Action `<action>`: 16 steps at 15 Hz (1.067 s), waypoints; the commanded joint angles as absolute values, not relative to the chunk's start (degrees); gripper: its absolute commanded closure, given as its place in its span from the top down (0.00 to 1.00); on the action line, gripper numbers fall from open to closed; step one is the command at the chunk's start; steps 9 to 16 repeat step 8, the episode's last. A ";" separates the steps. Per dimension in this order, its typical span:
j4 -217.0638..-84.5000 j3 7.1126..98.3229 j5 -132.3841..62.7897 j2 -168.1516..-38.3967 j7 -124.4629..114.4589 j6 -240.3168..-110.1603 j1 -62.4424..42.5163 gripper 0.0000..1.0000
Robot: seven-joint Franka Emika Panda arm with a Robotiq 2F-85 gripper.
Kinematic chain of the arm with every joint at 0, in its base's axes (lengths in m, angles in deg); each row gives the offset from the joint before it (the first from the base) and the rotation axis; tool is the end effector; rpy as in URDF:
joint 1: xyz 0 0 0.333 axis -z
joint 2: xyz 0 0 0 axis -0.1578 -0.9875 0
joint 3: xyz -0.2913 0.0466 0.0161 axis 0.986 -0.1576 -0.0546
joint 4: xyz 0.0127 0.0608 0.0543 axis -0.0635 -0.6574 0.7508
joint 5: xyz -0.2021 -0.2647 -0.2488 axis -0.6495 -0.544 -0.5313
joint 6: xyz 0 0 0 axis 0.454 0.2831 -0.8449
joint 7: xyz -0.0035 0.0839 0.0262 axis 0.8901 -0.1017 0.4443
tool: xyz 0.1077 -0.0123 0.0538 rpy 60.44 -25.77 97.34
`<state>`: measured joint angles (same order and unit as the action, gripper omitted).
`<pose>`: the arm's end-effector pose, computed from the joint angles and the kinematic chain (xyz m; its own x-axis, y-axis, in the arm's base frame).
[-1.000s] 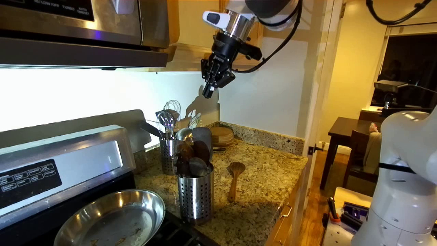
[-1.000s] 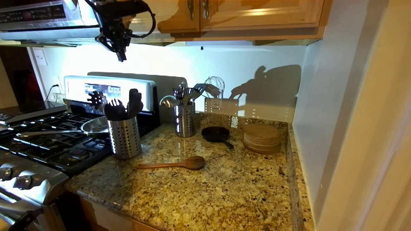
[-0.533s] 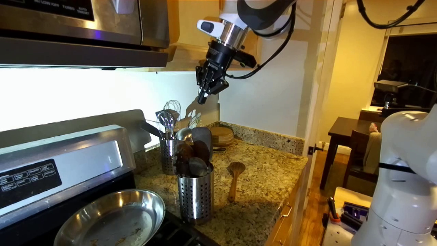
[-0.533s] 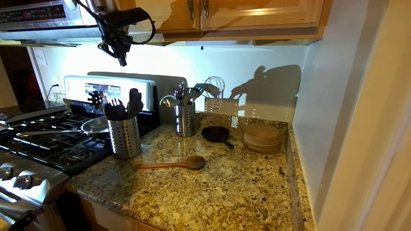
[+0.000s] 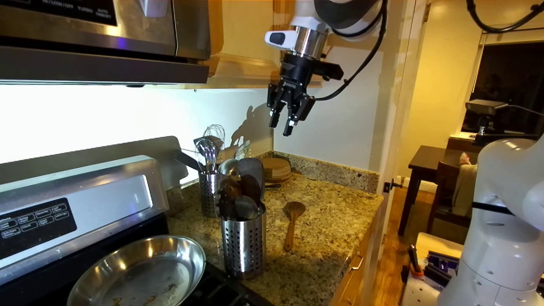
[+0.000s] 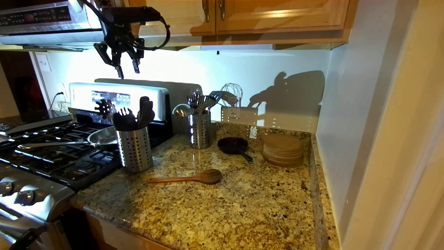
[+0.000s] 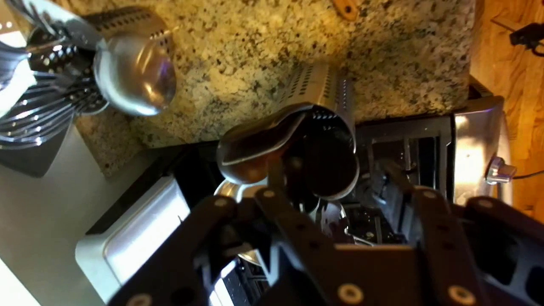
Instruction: Place the wooden spatula in the cutlery holder at the front of the countertop
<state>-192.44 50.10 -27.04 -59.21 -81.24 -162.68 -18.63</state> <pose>0.4619 0.0708 0.5036 0.1872 0.9674 0.1705 0.9489 -0.2229 0.2233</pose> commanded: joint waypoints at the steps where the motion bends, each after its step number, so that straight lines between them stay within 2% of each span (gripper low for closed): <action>1: -196.89 50.25 -29.95 -54.83 -75.11 -158.67 -15.67 0.88; 3: -198.61 50.73 -30.48 -54.07 -72.29 -157.94 -14.48 0.99; 16: -197.80 51.96 -29.82 -56.50 -72.06 -158.56 -15.17 1.00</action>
